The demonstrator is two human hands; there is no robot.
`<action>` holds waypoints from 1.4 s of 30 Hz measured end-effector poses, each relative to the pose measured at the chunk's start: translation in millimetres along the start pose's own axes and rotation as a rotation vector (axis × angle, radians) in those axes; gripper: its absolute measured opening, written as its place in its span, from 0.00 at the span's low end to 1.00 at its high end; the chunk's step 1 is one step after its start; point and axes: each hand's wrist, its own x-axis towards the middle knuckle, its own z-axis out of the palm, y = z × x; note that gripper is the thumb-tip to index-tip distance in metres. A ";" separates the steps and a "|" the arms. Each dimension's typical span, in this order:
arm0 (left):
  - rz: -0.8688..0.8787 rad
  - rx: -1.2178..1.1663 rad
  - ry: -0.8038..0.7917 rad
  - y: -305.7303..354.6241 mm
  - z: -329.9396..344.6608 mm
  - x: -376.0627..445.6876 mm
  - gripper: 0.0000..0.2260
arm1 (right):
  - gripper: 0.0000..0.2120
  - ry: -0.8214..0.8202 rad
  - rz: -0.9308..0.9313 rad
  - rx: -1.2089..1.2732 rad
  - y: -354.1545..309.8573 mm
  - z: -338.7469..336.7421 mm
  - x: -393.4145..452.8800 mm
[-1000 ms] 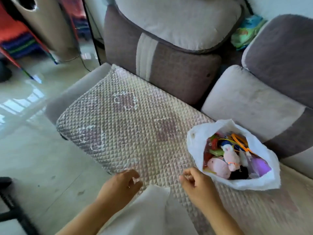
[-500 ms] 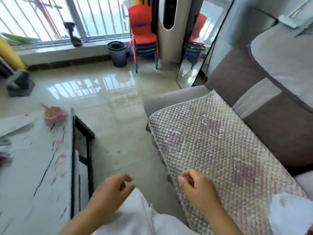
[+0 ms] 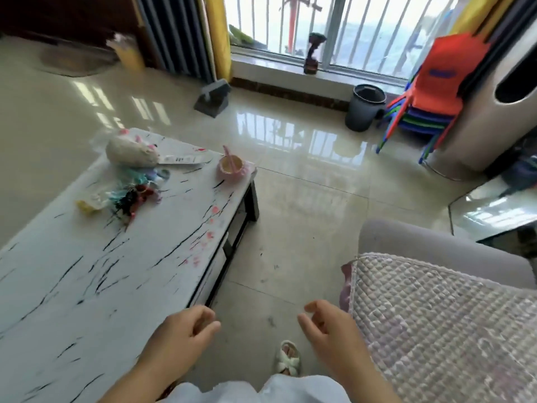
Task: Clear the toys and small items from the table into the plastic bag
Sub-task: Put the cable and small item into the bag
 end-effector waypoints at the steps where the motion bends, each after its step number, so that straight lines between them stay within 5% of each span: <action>1: -0.034 -0.024 0.031 2.0 -3.2 2.7 0.03 | 0.11 -0.031 -0.036 -0.020 -3.1 -3.3 15.0; 13: -0.381 -0.214 0.364 1.0 -26.2 17.5 0.04 | 0.10 -0.326 -0.375 -0.159 -72.2 0.9 155.7; 29: -0.495 -0.287 0.369 -64.1 -140.0 175.7 0.04 | 0.09 -0.464 -0.510 -0.274 -208.1 95.4 317.3; 42: -0.597 -0.348 0.423 -146.6 -180.2 322.9 0.10 | 0.14 -0.648 -0.614 -0.381 -287.3 242.6 459.0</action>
